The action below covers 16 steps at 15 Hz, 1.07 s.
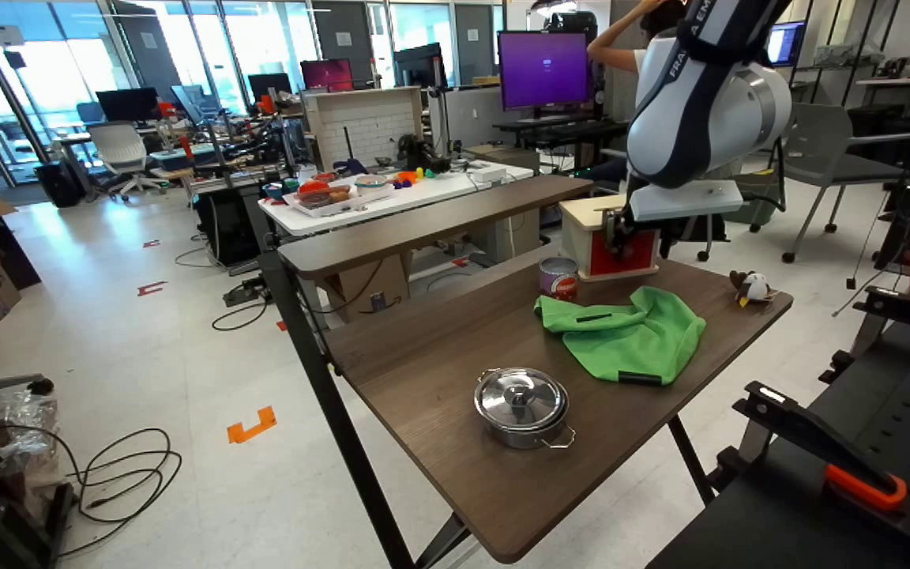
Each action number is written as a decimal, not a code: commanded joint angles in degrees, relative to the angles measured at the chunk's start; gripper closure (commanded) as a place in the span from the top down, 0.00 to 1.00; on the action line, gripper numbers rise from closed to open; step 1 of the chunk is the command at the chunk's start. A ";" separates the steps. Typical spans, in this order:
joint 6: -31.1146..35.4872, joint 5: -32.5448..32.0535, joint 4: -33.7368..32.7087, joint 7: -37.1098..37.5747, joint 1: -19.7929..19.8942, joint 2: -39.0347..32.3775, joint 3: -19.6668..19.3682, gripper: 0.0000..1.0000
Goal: Open the drawer
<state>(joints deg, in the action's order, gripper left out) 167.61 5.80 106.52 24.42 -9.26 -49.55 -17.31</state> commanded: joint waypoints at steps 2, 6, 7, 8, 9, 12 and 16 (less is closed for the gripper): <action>3.92 -0.28 0.65 -1.43 -0.31 0.40 -0.03 1.00; 5.02 -0.01 0.22 -2.19 -0.18 0.00 0.15 0.68; 4.91 0.02 0.06 -2.42 -0.05 -0.09 0.25 0.58; 4.86 0.02 0.03 -2.52 -0.04 -0.13 0.24 0.51; 4.86 0.01 0.01 -2.61 -0.04 -0.16 0.21 0.42; 2.81 -0.04 0.32 -3.12 0.26 0.53 0.69 0.21; -0.56 0.18 1.54 -3.49 0.97 2.27 1.99 0.07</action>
<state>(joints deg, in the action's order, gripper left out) 169.84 5.84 106.35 22.26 -9.18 -49.19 -16.29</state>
